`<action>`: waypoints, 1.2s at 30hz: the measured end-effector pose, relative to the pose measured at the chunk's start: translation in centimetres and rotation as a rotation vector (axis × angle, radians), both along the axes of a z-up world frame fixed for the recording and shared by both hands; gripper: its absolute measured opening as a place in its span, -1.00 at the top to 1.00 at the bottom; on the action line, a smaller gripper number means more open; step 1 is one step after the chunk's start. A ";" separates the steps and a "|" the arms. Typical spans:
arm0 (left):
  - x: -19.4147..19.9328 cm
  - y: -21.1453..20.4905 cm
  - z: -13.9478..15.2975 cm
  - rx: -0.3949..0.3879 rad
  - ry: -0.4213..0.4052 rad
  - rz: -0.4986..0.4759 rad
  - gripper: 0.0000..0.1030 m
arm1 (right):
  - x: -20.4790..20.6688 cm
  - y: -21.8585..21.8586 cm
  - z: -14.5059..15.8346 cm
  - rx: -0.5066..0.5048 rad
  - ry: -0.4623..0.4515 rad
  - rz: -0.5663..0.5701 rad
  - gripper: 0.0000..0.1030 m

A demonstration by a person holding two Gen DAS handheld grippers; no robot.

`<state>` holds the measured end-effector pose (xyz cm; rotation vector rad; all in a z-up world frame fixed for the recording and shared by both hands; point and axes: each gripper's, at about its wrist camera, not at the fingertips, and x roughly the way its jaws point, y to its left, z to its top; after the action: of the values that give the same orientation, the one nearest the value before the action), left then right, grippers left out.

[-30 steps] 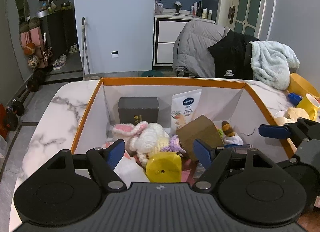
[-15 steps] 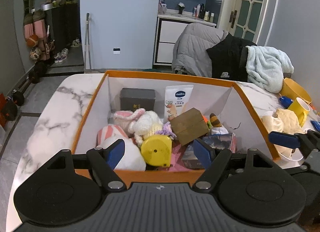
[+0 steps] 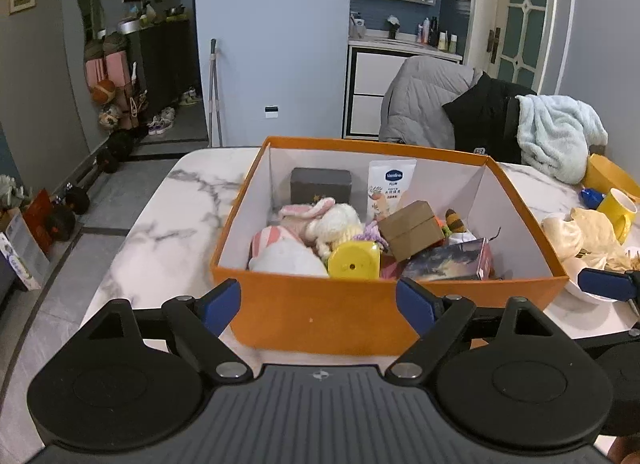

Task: Organize objects

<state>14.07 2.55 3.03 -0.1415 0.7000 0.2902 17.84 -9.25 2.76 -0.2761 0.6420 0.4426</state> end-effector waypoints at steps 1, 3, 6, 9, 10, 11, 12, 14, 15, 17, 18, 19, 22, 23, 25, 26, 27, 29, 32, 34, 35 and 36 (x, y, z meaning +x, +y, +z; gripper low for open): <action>-0.2 0.1 -0.1 -0.007 0.001 0.002 -0.94 | -0.2 0.0 0.0 -0.002 0.001 0.000 -0.93; -0.7 0.0 -0.2 -0.005 0.002 0.004 -0.94 | -0.6 -0.1 -0.1 -0.006 0.003 -0.002 -0.93; -1.2 -0.1 -0.4 0.016 0.008 0.001 -0.94 | -0.9 -0.2 -0.2 -0.007 0.010 -0.005 -0.93; -1.7 -0.2 -0.6 0.023 0.009 -0.004 -0.94 | -1.3 -0.3 -0.4 -0.009 0.015 -0.011 -0.93; -1.9 -0.1 -0.7 0.021 0.011 -0.004 -0.94 | -1.4 -0.3 -0.4 -0.010 0.017 -0.012 -0.93; -2.0 -0.2 -0.7 0.019 0.013 -0.004 -0.94 | -1.4 -0.3 -0.5 -0.011 0.020 -0.014 -0.93; -2.1 -0.2 -0.8 0.019 0.016 -0.005 -0.94 | -1.5 -0.3 -0.5 -0.012 0.022 -0.015 -0.93; -2.2 -0.2 -0.9 0.020 0.024 -0.006 -0.94 | -1.6 -0.3 -0.6 -0.010 0.027 -0.019 -0.94; -2.3 -0.3 -1.0 0.020 0.026 -0.005 -0.94 | -1.7 -0.3 -0.7 -0.011 0.031 -0.020 -0.94; -2.4 -0.2 -1.0 0.015 0.032 -0.008 -0.95 | -1.8 -0.2 -0.8 -0.012 0.035 -0.020 -0.94; -2.4 -0.2 -1.0 0.013 0.034 -0.009 -0.95 | -1.9 -0.2 -0.8 -0.012 0.037 -0.021 -0.94; -2.5 -0.2 -1.0 0.012 0.034 -0.009 -0.96 | -1.9 -0.2 -0.9 -0.012 0.038 -0.021 -0.94; -2.7 -0.2 -1.1 0.015 0.035 -0.004 -0.96 | -2.1 -0.2 -1.0 -0.009 0.045 -0.022 -0.94; -2.7 -0.2 -1.1 0.015 0.034 -0.003 -0.96 | -2.1 -0.2 -1.0 -0.008 0.047 -0.022 -0.94; -2.8 -0.2 -1.1 0.017 0.032 -0.001 -0.96 | -2.1 -0.1 -1.0 -0.008 0.049 -0.022 -0.94; -2.8 -0.2 -1.1 0.018 0.033 0.000 -0.96 | -2.1 -0.1 -1.1 -0.007 0.050 -0.022 -0.94; -2.8 -0.2 -1.1 0.020 0.034 0.000 -0.96 | -2.1 -0.1 -1.1 -0.006 0.051 -0.022 -0.94; -2.8 -0.2 -1.2 0.022 0.036 0.003 -0.97 | -2.1 -0.1 -1.1 -0.005 0.054 -0.024 -0.94; -2.7 -0.1 -1.3 0.025 0.038 0.010 -0.97 | -2.0 0.0 -1.3 -0.002 0.062 -0.029 -0.94; -2.7 -0.1 -1.3 0.028 0.040 0.018 -0.97 | -1.9 0.0 -1.4 -0.002 0.069 -0.034 -0.94; -2.7 -0.1 -1.4 0.030 0.040 0.023 -0.97 | -1.9 0.0 -1.5 -0.003 0.072 -0.037 -0.94; -2.7 -0.1 -1.4 0.031 0.040 0.025 -0.97 | -1.9 0.0 -1.6 -0.002 0.077 -0.041 -0.94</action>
<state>11.34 2.48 1.64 -0.1153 0.7333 0.3284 15.94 -9.23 1.19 -0.2489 0.7221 0.4149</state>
